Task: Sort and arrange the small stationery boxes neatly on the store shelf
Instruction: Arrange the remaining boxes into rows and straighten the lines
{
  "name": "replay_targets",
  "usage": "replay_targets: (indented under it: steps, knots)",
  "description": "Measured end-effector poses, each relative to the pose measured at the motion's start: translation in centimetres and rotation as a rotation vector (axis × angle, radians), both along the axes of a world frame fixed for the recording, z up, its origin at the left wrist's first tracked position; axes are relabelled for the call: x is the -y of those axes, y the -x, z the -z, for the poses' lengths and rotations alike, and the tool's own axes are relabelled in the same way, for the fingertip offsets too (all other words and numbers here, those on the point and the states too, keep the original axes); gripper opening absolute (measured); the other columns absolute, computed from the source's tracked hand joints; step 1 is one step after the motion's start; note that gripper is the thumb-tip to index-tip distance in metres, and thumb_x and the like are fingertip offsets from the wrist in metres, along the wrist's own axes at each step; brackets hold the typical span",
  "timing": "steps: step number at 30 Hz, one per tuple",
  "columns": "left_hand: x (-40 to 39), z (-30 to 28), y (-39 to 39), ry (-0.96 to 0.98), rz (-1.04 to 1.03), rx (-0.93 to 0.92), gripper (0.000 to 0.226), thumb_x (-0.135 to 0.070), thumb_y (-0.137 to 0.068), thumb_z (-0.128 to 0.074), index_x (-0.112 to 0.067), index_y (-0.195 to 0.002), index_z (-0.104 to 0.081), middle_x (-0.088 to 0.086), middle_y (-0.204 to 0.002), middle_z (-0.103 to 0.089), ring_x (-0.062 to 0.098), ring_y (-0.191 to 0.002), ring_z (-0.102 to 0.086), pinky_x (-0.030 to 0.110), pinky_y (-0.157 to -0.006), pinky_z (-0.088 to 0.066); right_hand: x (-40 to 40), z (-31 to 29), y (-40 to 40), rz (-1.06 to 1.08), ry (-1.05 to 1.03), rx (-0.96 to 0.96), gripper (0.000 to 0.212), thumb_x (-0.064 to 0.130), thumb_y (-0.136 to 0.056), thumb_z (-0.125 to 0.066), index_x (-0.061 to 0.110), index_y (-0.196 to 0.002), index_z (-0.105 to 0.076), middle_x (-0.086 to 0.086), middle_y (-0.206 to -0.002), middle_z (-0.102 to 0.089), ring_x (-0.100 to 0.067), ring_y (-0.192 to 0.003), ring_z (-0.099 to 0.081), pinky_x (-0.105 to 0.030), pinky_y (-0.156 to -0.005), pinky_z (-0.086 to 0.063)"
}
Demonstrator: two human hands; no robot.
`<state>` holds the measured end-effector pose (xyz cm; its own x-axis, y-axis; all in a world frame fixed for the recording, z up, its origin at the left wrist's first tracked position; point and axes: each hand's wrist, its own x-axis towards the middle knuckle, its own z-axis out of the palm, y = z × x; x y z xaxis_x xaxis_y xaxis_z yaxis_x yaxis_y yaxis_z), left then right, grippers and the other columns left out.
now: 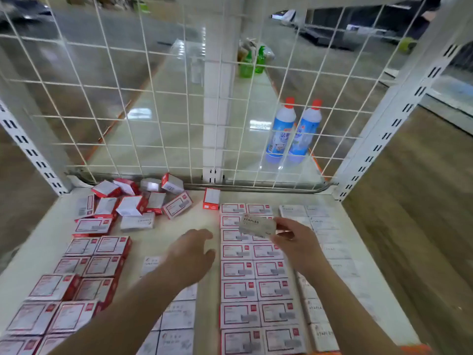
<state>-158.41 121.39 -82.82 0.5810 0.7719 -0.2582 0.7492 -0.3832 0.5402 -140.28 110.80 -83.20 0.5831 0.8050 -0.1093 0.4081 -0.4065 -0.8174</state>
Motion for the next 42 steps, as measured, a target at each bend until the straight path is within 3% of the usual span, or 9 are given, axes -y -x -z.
replay_targets:
  steps: [9, 13, 16, 19, 23, 28, 33, 36, 42]
  knots:
    - [4.4, 1.0, -6.9, -0.133, 0.226, -0.231, 0.049, -0.036, -0.096, -0.041, -0.026, -0.143, -0.03, -0.008, -0.151, -0.028, 0.014, -0.137, -0.029, 0.032, -0.11, -0.023, 5.4, 1.9, -5.2, 0.066, -0.004, -0.044, 0.022, 0.001, -0.084, -0.058, 0.013, -0.101, -0.067, 0.001, -0.084, -0.067, -0.008, -0.065, -0.056, -0.016, -0.059, -0.044]
    - [6.0, 2.7, -10.1, -0.115, 0.317, -0.244, 0.056, -0.037, -0.097, -0.038, -0.024, -0.148, -0.019, -0.006, -0.156, -0.014, 0.014, -0.143, -0.015, 0.031, -0.116, -0.015, 6.0, 3.3, -7.8, 0.16, -0.003, -0.078, 0.03, 0.004, -0.084, -0.061, 0.008, -0.114, -0.062, -0.003, -0.096, -0.066, -0.016, -0.083, -0.062, -0.023, -0.076, -0.05]
    - [7.1, 3.4, -11.9, -0.132, 0.358, -0.249, 0.055, -0.035, -0.096, -0.041, -0.024, -0.147, -0.021, -0.004, -0.155, -0.018, 0.016, -0.141, -0.019, 0.033, -0.115, -0.019, 5.6, 4.4, -9.4, 0.205, -0.004, -0.062, 0.026, 0.005, -0.083, -0.063, 0.004, -0.11, -0.063, -0.008, -0.098, -0.066, -0.02, -0.085, -0.063, -0.029, -0.076, -0.049]
    - [7.7, 3.9, -13.1, -0.151, 0.352, -0.282, 0.053, -0.034, -0.096, -0.041, -0.024, -0.145, -0.023, -0.001, -0.155, -0.015, 0.02, -0.142, -0.016, 0.035, -0.114, -0.016, 4.7, 5.4, -10.8, 0.204, 0.014, -0.032, 0.029, 0.007, -0.084, -0.061, 0.01, -0.113, -0.062, -0.005, -0.104, -0.066, -0.018, -0.086, -0.063, -0.025, -0.073, -0.047]
    - [7.3, 4.4, -13.3, -0.152, 0.215, -0.311, 0.056, -0.026, -0.096, -0.041, -0.021, -0.147, -0.019, 0.0, -0.157, -0.006, 0.021, -0.144, -0.007, 0.036, -0.116, -0.011, 3.4, 5.7, -12.2, 0.178, 0.008, 0.004, 0.025, 0.005, -0.085, -0.059, 0.012, -0.108, -0.063, -0.006, -0.103, -0.066, -0.018, -0.086, -0.063, -0.033, -0.081, -0.052]
    - [6.0, 4.5, -12.3, -0.147, 0.172, -0.345, 0.06, -0.031, -0.097, -0.041, -0.021, -0.149, -0.012, -0.002, -0.157, -0.006, 0.018, -0.144, -0.008, 0.035, -0.116, -0.01, 1.6, 5.5, -13.8, 0.13, -0.017, 0.055, 0.028, 0.002, -0.084, -0.058, 0.015, -0.108, -0.065, -0.003, -0.103, -0.066, -0.017, -0.089, -0.062, -0.032, -0.08, -0.051]
    - [5.4, 4.6, -12.5, -0.155, 0.165, -0.279, 0.053, -0.032, -0.095, -0.045, -0.024, -0.144, -0.028, -0.006, -0.15, -0.03, 0.015, -0.137, -0.031, 0.032, -0.112, -0.029, 0.3, 5.9, -15.1, 0.102, 0.012, 0.097, 0.021, 0.005, -0.085, -0.057, 0.013, -0.104, -0.065, 0.001, -0.101, -0.066, -0.015, -0.089, -0.059, -0.018, -0.063, -0.043]
    - [4.9, 4.4, -13.0, -0.154, 0.15, -0.279, 0.047, -0.035, -0.095, -0.044, -0.026, -0.141, -0.035, -0.007, -0.144, -0.039, 0.014, -0.129, -0.041, 0.03, -0.104, -0.037, -0.5, 6.0, -15.7, 0.096, 0.003, 0.133, 0.019, 0.005, -0.085, -0.055, 0.013, -0.1, -0.065, 0.0, -0.1, -0.065, -0.016, -0.089, -0.059, -0.023, -0.07, -0.045]
    - [3.7, 4.1, -13.1, -0.102, 0.165, -0.31, 0.046, -0.039, -0.096, -0.043, -0.028, -0.14, -0.038, -0.009, -0.145, -0.036, 0.012, -0.132, -0.036, 0.028, -0.106, -0.033, -2.9, 6.5, -17.2, 0.051, 0.024, 0.183, 0.025, 0.008, -0.086, -0.055, 0.013, -0.11, -0.061, -0.003, -0.105, -0.061, -0.02, -0.098, -0.055, -0.023, -0.077, -0.037]
